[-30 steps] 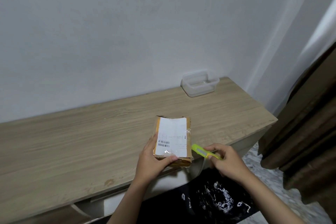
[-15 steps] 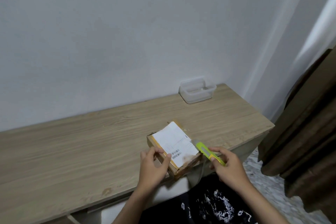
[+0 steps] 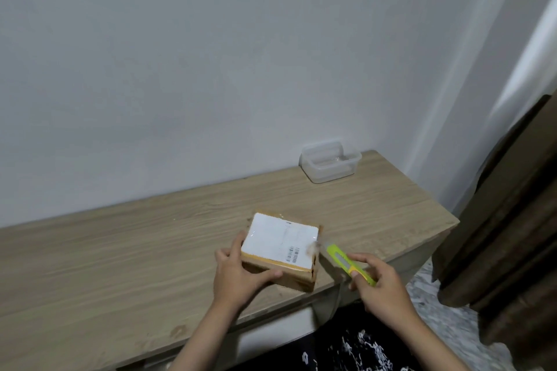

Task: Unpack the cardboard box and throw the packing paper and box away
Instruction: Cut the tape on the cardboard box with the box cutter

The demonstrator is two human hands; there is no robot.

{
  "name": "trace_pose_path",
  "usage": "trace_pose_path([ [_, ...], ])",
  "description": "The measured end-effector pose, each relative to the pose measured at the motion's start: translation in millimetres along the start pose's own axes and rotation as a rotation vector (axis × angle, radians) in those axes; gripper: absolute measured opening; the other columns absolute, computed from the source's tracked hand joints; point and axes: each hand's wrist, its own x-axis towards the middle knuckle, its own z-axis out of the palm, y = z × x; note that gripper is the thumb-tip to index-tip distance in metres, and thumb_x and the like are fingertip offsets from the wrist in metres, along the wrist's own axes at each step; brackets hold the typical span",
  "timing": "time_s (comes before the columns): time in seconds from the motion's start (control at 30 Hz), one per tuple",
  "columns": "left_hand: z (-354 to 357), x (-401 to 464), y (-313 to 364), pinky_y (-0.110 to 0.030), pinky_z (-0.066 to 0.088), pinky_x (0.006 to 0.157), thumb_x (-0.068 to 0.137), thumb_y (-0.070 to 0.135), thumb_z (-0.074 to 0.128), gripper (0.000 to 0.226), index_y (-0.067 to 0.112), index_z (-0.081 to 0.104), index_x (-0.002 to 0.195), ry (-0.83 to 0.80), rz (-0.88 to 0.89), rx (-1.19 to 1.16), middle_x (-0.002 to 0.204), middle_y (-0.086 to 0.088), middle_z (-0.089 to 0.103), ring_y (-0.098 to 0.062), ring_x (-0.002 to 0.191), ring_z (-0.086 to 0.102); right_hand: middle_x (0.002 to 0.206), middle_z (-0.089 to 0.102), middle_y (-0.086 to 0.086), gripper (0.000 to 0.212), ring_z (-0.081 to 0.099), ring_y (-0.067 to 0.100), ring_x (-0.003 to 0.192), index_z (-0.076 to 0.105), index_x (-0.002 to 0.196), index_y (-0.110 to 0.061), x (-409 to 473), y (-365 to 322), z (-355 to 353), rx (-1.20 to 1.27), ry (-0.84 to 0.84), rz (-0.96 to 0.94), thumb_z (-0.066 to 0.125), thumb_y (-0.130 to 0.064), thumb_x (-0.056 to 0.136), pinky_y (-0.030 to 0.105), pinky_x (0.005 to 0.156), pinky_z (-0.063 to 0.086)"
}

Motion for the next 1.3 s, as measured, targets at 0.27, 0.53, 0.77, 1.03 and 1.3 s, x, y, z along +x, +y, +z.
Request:
trace_pose_path([
  [0.27,7.3,-6.7,-2.2,-0.032,0.033,0.108,0.038,0.091,0.056,0.127,0.038,0.016,0.146,-0.049,0.079,0.104,0.141,-0.005,0.024,-0.019,0.137,0.027,0.062,0.057,-0.006,0.03,0.051,0.009,0.055,0.064,0.097,-0.035,7.6,-10.6,0.7,-0.115,0.025,-0.036,0.06,-0.009,0.084,0.01,0.05,0.039],
  [0.53,7.5,4.5,-0.4,-0.054,0.006,0.115,0.043,0.099,0.025,0.124,0.035,0.006,0.147,-0.101,0.151,0.298,0.153,0.015,-0.021,-0.015,0.145,-0.007,0.085,0.071,0.007,0.031,0.065,0.026,0.077,0.06,0.111,-0.023,20.4,-27.3,12.6,-0.346,0.013,-0.122,0.053,-0.011,0.083,0.033,0.066,0.048],
  [0.77,6.1,5.6,0.1,-0.046,0.012,0.116,0.045,0.1,0.023,0.125,0.032,0.007,0.148,-0.107,0.164,0.333,0.153,0.016,-0.019,-0.014,0.145,0.0,0.1,0.071,0.015,0.035,0.063,0.035,0.096,0.057,0.119,-0.013,27.4,-39.2,27.3,-0.463,-0.009,-0.158,0.05,-0.009,0.085,0.039,0.077,0.05],
  [1.03,8.4,3.8,-2.0,-0.02,0.021,0.107,0.046,0.088,0.056,0.125,0.031,0.011,0.148,-0.124,0.173,0.098,0.154,0.02,-0.012,0.0,0.138,0.011,0.097,0.067,0.014,0.033,0.062,0.034,0.091,0.055,0.114,-0.015,39.0,-52.1,38.3,-0.589,-0.071,-0.131,0.044,-0.007,0.083,0.036,0.069,0.049],
  [1.3,11.7,1.7,-3.8,-0.024,0.025,0.108,0.051,0.074,0.068,0.12,0.035,0.009,0.148,-0.078,0.163,0.152,0.155,0.023,-0.011,-0.001,0.14,0.013,0.102,0.065,0.016,0.023,0.06,0.035,0.097,0.055,0.099,-0.011,48.4,-73.8,33.8,-0.761,-0.172,-0.117,0.044,-0.007,0.079,0.032,0.065,0.043],
])
